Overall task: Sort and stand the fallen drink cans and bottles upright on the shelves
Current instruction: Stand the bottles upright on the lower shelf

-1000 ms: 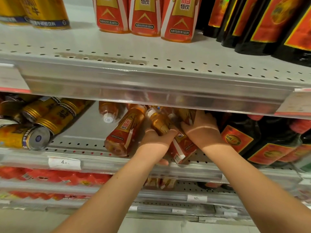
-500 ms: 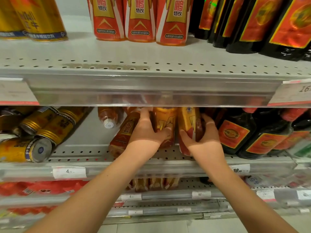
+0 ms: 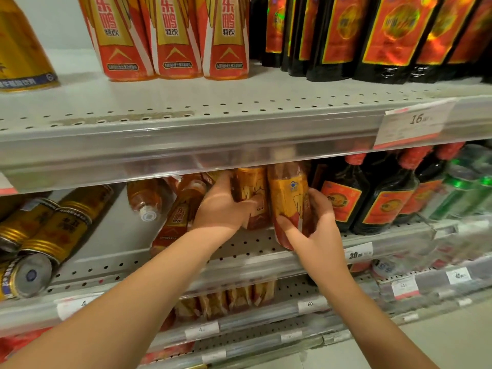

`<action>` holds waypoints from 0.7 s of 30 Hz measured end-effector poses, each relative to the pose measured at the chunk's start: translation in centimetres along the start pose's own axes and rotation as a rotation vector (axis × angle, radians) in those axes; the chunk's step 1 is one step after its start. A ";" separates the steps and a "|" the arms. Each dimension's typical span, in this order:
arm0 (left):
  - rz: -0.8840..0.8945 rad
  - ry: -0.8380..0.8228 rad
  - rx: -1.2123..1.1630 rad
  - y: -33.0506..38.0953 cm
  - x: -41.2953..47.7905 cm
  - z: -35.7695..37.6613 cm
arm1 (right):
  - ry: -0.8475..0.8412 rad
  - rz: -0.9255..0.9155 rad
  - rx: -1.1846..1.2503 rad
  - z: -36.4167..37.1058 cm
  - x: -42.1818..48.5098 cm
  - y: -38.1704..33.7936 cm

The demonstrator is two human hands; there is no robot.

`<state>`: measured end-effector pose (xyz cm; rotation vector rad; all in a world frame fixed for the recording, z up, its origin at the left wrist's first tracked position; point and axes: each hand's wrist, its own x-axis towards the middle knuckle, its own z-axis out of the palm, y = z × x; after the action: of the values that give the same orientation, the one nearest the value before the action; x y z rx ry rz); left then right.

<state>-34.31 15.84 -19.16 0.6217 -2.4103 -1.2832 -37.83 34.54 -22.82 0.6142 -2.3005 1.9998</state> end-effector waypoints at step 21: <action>0.093 -0.333 -0.070 1.0 5.3 1.7 | -0.037 -0.023 -0.248 0.1 0.7 -0.2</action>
<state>-39.82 14.76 -18.71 0.2900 -2.6037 -1.5258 -38.41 34.28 -22.45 0.6594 -2.4953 1.6684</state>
